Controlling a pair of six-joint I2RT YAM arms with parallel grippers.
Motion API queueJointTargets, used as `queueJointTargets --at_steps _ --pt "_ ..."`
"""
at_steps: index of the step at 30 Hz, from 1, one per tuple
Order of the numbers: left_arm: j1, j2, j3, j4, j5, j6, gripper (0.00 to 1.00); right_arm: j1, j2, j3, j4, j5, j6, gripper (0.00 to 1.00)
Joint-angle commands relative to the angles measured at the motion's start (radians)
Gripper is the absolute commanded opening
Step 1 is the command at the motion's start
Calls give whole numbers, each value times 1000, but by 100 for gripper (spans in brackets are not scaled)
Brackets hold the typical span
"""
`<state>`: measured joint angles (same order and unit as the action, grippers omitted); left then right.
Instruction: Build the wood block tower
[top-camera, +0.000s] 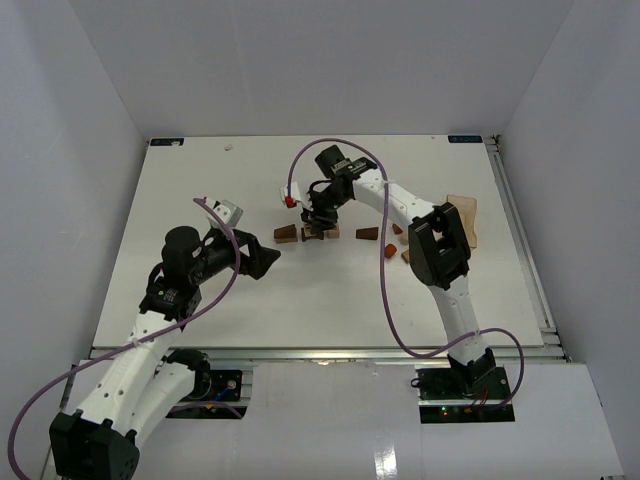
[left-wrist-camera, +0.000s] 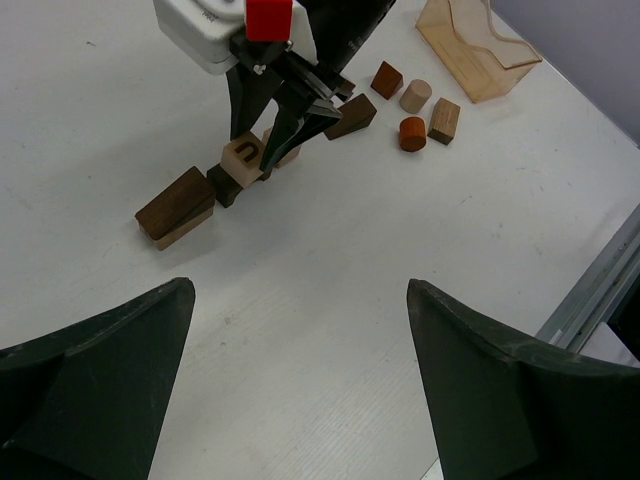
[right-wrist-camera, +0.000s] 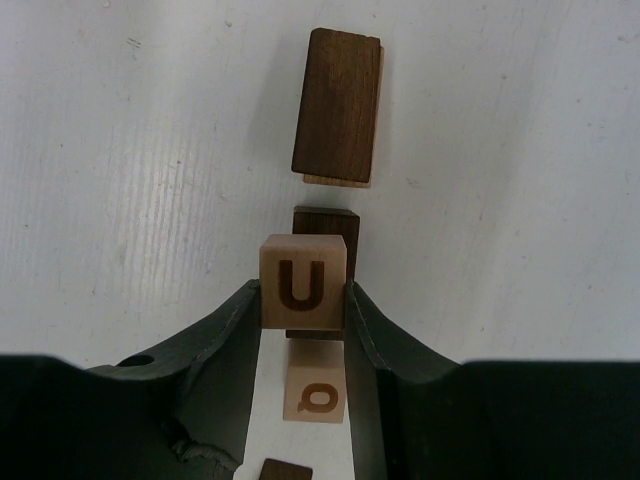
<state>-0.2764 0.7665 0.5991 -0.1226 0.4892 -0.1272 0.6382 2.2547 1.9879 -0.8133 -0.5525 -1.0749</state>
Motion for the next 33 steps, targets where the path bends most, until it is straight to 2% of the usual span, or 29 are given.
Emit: queueJointTargets --at_steps 1,33 --pt "6 -22 1 9 3 10 98 9 19 66 -4 1 24 13" --pt "6 -32 -1 9 0 14 98 21 60 92 -4 15 36 23"
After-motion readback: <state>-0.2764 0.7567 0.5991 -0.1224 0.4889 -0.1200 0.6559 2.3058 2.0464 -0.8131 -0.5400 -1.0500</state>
